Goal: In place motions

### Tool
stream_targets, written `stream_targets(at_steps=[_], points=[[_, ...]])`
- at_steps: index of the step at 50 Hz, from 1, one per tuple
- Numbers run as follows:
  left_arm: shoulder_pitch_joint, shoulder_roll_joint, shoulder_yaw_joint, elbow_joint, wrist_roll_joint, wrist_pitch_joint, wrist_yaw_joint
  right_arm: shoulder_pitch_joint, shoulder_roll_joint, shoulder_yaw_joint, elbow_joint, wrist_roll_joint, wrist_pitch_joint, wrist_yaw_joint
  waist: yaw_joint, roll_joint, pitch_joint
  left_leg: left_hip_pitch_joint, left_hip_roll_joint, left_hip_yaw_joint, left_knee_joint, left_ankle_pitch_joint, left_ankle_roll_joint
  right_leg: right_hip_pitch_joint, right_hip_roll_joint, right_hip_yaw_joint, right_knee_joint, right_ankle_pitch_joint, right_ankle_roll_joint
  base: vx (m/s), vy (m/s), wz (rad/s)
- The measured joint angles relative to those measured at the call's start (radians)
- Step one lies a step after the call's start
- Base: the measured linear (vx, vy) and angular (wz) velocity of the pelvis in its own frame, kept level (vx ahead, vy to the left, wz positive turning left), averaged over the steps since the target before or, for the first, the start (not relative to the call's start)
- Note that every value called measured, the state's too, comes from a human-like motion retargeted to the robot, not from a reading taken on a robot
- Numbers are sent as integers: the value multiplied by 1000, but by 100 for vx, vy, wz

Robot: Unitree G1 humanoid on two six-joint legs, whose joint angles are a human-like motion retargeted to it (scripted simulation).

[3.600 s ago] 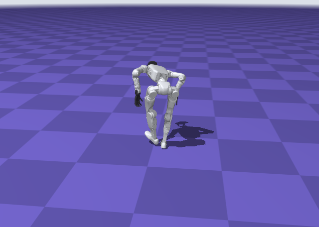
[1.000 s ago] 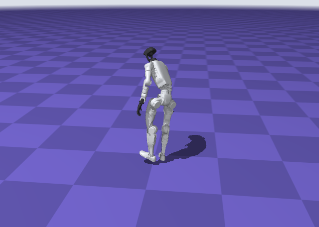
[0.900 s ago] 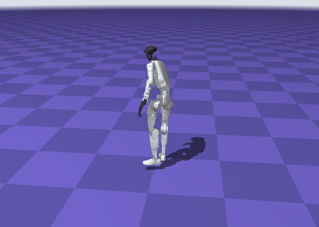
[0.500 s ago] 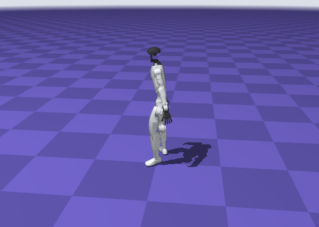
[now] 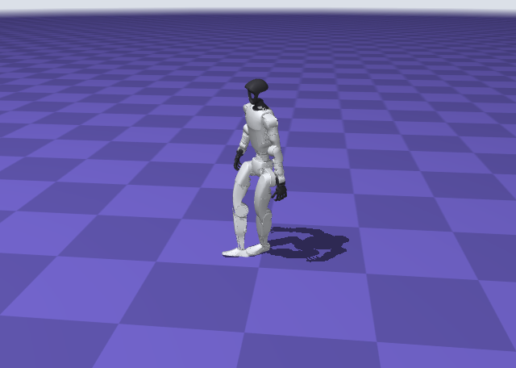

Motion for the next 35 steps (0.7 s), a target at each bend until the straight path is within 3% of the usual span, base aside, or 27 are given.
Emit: stream_targets(at_steps=[6, 10, 12, 16, 20, 22, 26, 30, 33, 35], points=[[-17, 1, -31, 16, 83, 49, -100, 24, 54, -74, 107, 116, -5, 41, 6, 7, -8, 77, -47, -22, -7, -8, 0, -84, 55, 95, -194, -28, -91, 0, 14, 62], [-6, 4, -64, 11, 183, 71, -172, 23, 72, -109, 198, 164, -3, 76, 0, 26, -30, 118, -79, -3, 6, 21, 0, -88, 48, 108, -168, 32, -156, -3, 34, 49], [3, 3, -74, 12, 211, 71, -191, 23, 76, -122, 227, 170, -2, 104, -17, 34, -49, 130, -99, 22, 30, 64, 0, -80, 13, 62, -133, 102, -145, -1, 44, 64], [45, -5, -86, 14, 233, 75, -179, 25, 80, -165, 281, 182, -2, 188, -54, 15, -95, 92, -120, 221, 166, 264, 0, -78, -70, 145, -42, 103, -68, -16, 51, 103], [40, -27, -95, 7, 189, 67, -164, 15, 79, -209, 274, 223, -8, 202, -143, -72, -131, -31, -46, 603, 429, 524, 0, -30, -283, 49, -9, 77, -33, -58, 8, 181], [31, -26, -93, -9, 174, 61, -174, 4, 87, -200, 272, 261, -11, 196, -168, -117, -145, -71, 24, 727, 551, 612, 0, -16, -338, 36, 0, 56, -33, -27, -45, 103], [26, -6, -85, -76, 144, 27, -183, -39, 111, -156, 258, 300, -12, 193, -120, -141, -109, -111, 165, 824, 624, 666, 0, 67, -306, -1, -37, 8, -55, 19, -50, -47], [27, -1, -81, -159, 141, -7, -193, -82, 100, -103, 196, 266, -23, 200, -35, -55, -59, -294, 235, 680, 537, 589, 0, 163, -146, 24, -101, -29, -52, 27, -9, -122], [42, -8, -92, -192, 149, 6, -167, -97, 76, -67, 143, 224, -28, 193, 55, 4, -42, -398, 244, 435, 339, 378, 0, 252, -43, 86, -151, -69, -51, 45, -30, -184], [65, -10, -90, -189, 161, 21, -141, -98, 71, -38, 116, 195, -32, 182, 133, -1, -25, -373, 328, 337, 198, 156, 10, 349, 30, 175, -197, -104, -87, 41, -79, -225]])
